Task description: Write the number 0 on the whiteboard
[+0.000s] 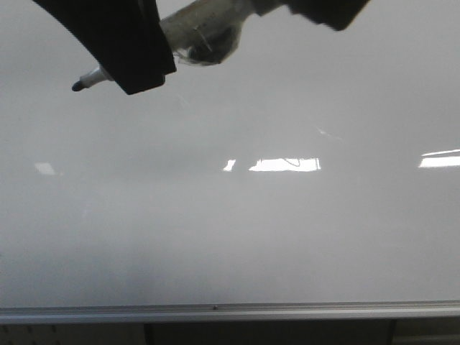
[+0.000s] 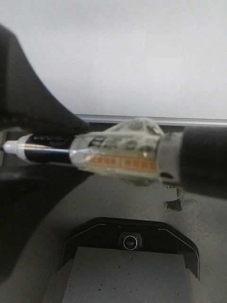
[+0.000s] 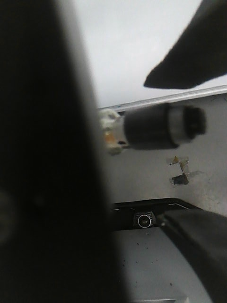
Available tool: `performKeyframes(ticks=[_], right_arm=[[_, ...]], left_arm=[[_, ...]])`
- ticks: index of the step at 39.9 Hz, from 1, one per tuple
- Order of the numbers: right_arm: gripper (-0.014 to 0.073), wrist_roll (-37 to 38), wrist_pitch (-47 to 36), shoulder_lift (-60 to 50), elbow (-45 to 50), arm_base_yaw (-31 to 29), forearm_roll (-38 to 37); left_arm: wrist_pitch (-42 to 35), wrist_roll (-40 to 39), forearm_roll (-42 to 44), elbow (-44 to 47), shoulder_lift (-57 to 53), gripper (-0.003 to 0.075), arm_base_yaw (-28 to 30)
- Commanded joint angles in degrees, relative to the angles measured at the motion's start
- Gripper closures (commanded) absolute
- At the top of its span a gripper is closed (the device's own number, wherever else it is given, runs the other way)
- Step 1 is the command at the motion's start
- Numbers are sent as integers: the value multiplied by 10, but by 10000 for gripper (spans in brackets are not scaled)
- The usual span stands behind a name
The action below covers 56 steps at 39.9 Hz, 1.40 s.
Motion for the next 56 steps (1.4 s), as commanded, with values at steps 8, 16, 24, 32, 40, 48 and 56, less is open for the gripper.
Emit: performKeyframes(ticks=[8,16,24,32,40,48,56], right_arm=[[172,-8,-56,14,-23,5,13],[359,-7,-55,14,-23,5,13],[566,-7,-54,14,-23,5,13],[646,-6,-46,14,-23,5,13],[648,7,-29,-7,-23,-19,4],[648,49,9,-58,-6,-117,-5],[648,112,-20,-124,58,-278,-5]], left_arm=[[-22,1,-6,-19,-20,739,-5],[-23,1,-6,-19,-20,739,-5],[-23,1,-1,-19,-20,739,-5],[-24,-4,-1,-19,-20,563,-5],[-22,-55,18,-19,-38,256,11],[-46,-95,14,10,-106,258,79],[-68,-172,12,70,-189,258,186]])
